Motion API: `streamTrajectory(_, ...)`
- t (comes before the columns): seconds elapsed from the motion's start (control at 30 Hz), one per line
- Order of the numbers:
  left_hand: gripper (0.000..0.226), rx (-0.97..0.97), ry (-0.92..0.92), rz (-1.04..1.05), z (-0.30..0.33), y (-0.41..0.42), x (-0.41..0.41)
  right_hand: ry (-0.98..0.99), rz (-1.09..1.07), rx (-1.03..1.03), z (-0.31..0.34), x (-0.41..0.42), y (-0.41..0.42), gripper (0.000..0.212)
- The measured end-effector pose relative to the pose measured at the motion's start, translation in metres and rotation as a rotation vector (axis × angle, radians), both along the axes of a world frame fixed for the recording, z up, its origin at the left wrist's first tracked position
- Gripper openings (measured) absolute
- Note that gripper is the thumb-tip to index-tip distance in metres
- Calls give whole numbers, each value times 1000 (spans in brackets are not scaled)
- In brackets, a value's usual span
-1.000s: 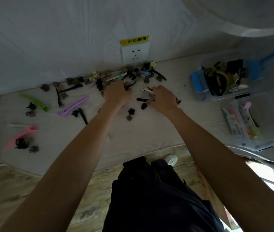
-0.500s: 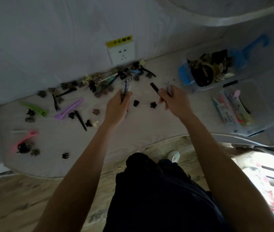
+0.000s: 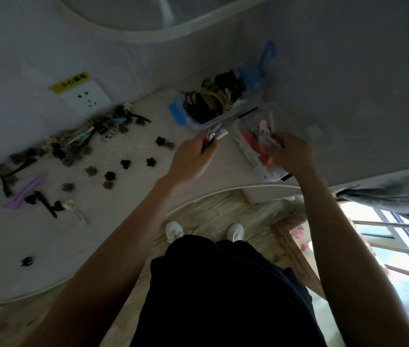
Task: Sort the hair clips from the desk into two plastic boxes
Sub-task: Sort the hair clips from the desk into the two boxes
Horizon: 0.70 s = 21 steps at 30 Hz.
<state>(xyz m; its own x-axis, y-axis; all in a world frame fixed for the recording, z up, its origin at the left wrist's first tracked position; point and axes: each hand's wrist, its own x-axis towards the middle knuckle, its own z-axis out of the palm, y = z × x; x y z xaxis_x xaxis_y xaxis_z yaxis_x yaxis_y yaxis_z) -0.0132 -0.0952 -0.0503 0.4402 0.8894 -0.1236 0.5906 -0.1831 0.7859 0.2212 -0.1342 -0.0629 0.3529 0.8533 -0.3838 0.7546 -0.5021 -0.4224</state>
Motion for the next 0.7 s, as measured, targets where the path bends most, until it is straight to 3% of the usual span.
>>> streamTrajectory(0.17, 28, 187, 129, -86, 11, 6, 45, 67, 62, 133, -4, 19, -19, 39)
streamTrajectory(0.27, 35, 374, 318, -266, 11, 15, 79, 21, 43, 291, 3, 28, -41, 29)
streamTrajectory(0.5, 51, 372, 585, -728, -15, 45, 140, -6, 69, 326, 1, 38, -59, 29)
streamTrajectory(0.6, 57, 330, 514, -731, -17, 49, 138, -14, 66, 330, 1, 37, -56, 32)
streamTrajectory(0.7, 46, 322, 413, -627, -16, 47, 125, -25, 69, 338, 2, 33, -50, 31)
